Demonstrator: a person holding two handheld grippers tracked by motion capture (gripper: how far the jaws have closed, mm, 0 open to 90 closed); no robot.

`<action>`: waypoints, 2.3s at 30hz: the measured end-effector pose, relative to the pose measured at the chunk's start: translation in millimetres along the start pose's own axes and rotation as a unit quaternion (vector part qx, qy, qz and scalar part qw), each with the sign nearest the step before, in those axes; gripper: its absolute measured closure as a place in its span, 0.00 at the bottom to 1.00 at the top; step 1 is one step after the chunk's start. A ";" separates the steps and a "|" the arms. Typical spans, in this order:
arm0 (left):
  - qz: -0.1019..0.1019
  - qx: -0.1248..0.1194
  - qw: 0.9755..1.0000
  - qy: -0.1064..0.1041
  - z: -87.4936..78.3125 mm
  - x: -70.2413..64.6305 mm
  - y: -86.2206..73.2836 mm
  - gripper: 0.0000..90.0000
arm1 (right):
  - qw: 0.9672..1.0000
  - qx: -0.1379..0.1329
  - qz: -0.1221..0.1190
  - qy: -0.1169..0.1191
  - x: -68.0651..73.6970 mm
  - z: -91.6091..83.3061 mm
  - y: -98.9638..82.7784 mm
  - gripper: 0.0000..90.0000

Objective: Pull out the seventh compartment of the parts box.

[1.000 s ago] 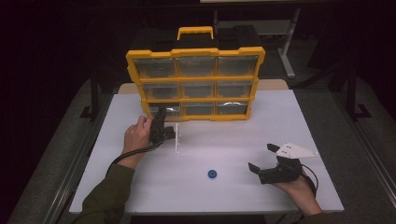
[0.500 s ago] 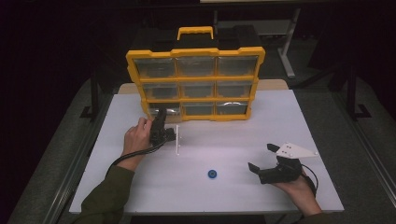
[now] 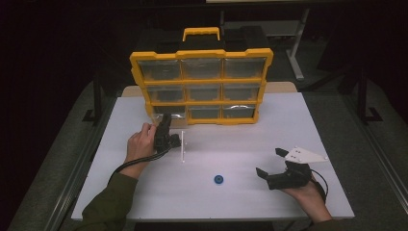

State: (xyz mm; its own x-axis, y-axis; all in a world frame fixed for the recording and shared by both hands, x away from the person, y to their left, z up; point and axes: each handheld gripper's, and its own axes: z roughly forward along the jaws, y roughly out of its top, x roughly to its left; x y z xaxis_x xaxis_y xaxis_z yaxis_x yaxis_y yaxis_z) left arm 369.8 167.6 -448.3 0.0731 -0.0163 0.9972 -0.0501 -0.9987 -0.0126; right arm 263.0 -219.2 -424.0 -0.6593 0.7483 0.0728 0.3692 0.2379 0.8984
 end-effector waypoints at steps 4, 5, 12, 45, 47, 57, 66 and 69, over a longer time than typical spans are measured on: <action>0.000 0.000 1.000 0.000 -2.1 0.0 0.3 0.88 | 1.000 0.000 0.000 0.000 0.2 0.0 0.0 0.00; 0.000 0.000 1.000 0.000 -2.8 0.1 0.2 0.88 | 1.000 0.000 0.000 0.000 0.2 0.0 0.0 0.00; -0.001 0.002 1.000 -0.003 -7.0 0.2 0.7 0.88 | 1.000 0.000 0.001 0.000 0.6 -0.1 0.1 0.00; -0.002 -0.002 1.000 -0.007 -29.7 -0.3 0.9 0.88 | 1.000 0.000 -0.002 0.000 0.8 0.0 0.2 0.00; -0.002 -0.003 1.000 -0.008 -31.4 -0.4 1.1 0.88 | 1.000 0.000 -0.002 0.001 0.8 0.0 0.3 0.00; -0.008 -0.012 1.000 -0.009 -39.4 -2.0 0.5 0.88 | 1.000 0.001 0.000 0.000 1.2 -0.3 0.6 0.00; -0.009 -0.017 1.000 -0.007 -45.3 -1.9 0.9 0.87 | 1.000 -0.002 -0.005 0.000 1.1 -0.3 0.6 0.00; -0.008 -0.016 1.000 -0.007 -47.1 -2.1 0.7 0.87 | 1.000 -0.001 -0.004 0.000 1.3 0.1 0.8 0.00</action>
State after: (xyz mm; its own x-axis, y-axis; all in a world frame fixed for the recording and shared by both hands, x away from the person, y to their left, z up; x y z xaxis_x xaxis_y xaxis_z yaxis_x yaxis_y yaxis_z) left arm 322.7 169.3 -446.9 0.0879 -0.0016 0.9961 -0.0801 -0.9968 0.0055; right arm 262.5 -218.0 -423.2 -0.6625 0.7463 0.0648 0.3625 0.2437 0.8996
